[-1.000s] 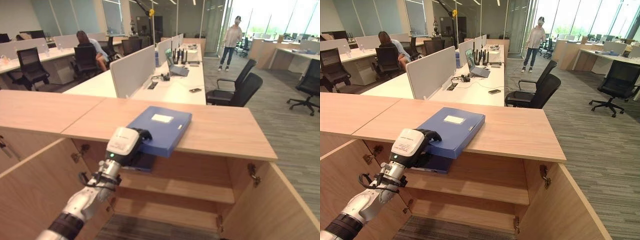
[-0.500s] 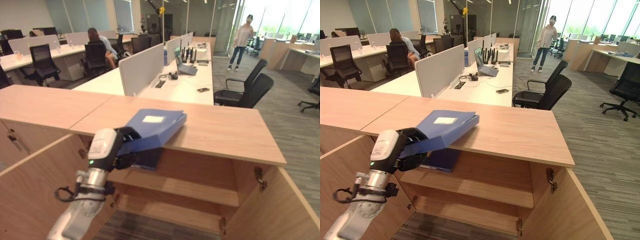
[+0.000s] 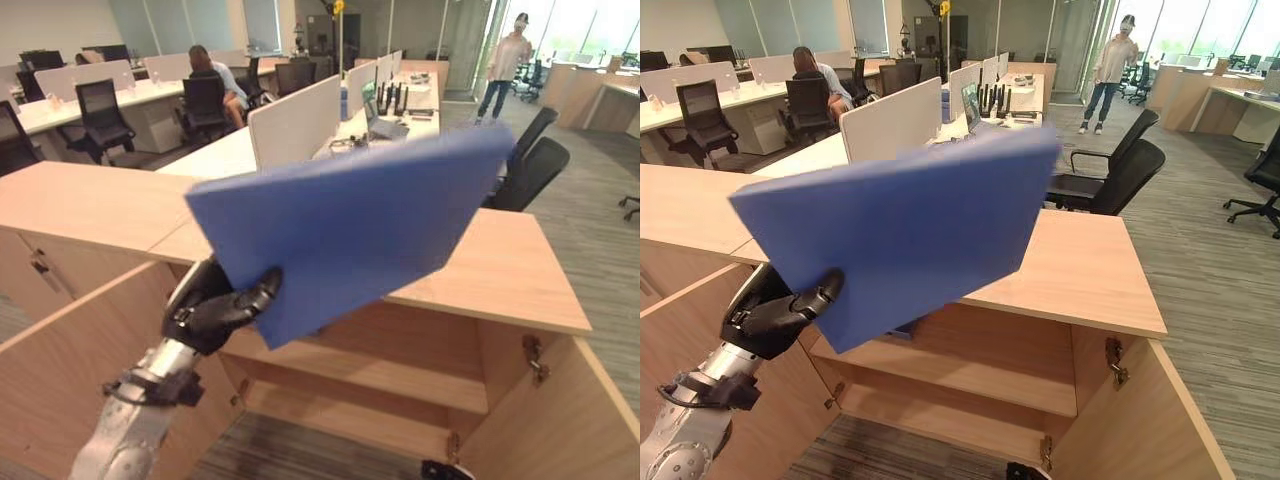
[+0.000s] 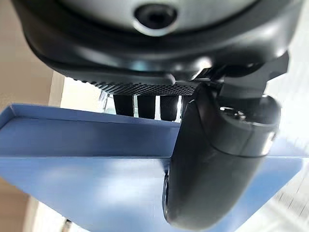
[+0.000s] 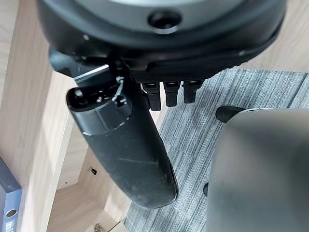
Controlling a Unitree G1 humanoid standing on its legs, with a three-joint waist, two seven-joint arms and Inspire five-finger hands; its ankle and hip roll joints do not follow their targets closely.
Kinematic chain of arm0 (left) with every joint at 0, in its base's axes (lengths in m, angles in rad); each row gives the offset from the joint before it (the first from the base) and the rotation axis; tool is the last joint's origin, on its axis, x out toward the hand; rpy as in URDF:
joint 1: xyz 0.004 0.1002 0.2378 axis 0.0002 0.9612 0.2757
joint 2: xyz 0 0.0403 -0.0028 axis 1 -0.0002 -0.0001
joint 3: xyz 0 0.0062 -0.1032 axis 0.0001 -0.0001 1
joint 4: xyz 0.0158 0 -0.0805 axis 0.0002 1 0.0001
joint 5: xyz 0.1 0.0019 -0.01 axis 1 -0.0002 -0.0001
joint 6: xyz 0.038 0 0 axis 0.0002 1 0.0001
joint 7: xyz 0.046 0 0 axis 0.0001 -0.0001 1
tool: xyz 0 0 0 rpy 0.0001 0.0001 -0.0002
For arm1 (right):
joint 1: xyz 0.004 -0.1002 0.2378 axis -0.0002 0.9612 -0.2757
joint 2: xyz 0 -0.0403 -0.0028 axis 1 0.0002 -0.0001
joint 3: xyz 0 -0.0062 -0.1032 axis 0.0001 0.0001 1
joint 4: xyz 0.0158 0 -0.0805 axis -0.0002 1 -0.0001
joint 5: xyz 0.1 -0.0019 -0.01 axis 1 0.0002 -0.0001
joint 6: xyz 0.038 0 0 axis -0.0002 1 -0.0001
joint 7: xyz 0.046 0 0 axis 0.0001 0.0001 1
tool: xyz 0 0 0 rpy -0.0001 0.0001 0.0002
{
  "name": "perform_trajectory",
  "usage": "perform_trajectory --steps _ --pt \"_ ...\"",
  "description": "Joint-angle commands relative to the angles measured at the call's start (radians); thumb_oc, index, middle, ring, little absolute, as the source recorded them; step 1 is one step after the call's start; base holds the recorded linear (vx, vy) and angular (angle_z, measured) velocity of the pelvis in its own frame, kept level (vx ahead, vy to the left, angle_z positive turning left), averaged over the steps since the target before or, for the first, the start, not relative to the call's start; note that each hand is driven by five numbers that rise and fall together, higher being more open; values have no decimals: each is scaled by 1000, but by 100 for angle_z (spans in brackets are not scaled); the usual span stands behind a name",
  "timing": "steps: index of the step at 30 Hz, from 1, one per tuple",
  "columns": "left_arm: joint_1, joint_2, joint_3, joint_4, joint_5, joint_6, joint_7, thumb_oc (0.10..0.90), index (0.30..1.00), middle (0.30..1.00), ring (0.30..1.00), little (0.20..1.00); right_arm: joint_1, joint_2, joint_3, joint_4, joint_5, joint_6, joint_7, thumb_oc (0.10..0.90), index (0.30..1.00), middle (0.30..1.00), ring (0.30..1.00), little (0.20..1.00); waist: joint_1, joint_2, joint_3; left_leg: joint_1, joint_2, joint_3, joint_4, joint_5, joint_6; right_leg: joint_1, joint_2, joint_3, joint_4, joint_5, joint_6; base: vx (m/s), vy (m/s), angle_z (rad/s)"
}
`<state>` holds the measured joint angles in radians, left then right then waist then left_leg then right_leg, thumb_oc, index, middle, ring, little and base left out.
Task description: Put the empty folder in the office cabinet
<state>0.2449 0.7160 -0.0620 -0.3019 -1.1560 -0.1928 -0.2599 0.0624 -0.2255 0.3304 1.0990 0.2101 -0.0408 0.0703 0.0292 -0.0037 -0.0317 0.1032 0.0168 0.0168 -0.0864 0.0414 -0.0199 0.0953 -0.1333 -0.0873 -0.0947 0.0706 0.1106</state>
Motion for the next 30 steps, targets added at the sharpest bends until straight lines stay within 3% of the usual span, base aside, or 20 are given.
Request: perform_trajectory --steps 1,6,12,18,26,29,30 --pt "-178 -13 -11 -35 -140 -23 -100 400 300 300 300 300 -105 0 51 -24 30 -71 26 800 900 900 900 900 -21 -30 14 45 -34 -26 -1 -131 12 -5 -6 -17 7 -33 33 0 0 0" --pt "-136 56 -37 30 -131 23 -138 400 300 300 300 300 -100 -17 52 -40 24 -73 37 800 900 900 900 900 -23 -27 13 45 -34 -21 -1 -129 11 -7 -7 -18 7 -29 34 0 0 0" --pt "4 345 -76 184 66 92 -227 400 300 300 300 300 -113 -74 58 -74 -13 -70 46 800 900 900 900 900 -15 -10 12 41 -33 -19 -1 -123 10 -14 -9 -17 7 -18 41 -4 2 -1" --pt "48 520 -186 305 334 97 -268 400 300 300 300 300 -145 -120 80 -113 -8 -63 51 800 900 900 900 900 -10 3 13 38 -33 -20 -1 -119 11 -16 -10 -22 7 -15 48 0 0 0" --pt "19 562 -208 403 600 59 -216 400 300 300 300 300 -185 -143 107 -143 -12 -51 38 800 900 900 900 900 0 6 9 34 -30 -19 -1 -116 11 -21 -12 -27 7 -16 51 0 0 0" --pt "12 537 -185 429 729 53 -158 400 300 300 300 300 -191 -148 105 -177 -21 -48 29 800 900 900 900 900 3 3 10 34 -30 -18 -1 -116 11 -21 -13 -28 7 -17 50 0 0 0" --pt "14 500 -137 430 852 44 -110 400 300 300 300 300 -193 -168 95 -238 -46 -48 19 800 900 900 900 900 9 -1 12 34 -30 -20 -1 -117 12 -21 -13 -30 7 -20 50 -2 -10 -3"
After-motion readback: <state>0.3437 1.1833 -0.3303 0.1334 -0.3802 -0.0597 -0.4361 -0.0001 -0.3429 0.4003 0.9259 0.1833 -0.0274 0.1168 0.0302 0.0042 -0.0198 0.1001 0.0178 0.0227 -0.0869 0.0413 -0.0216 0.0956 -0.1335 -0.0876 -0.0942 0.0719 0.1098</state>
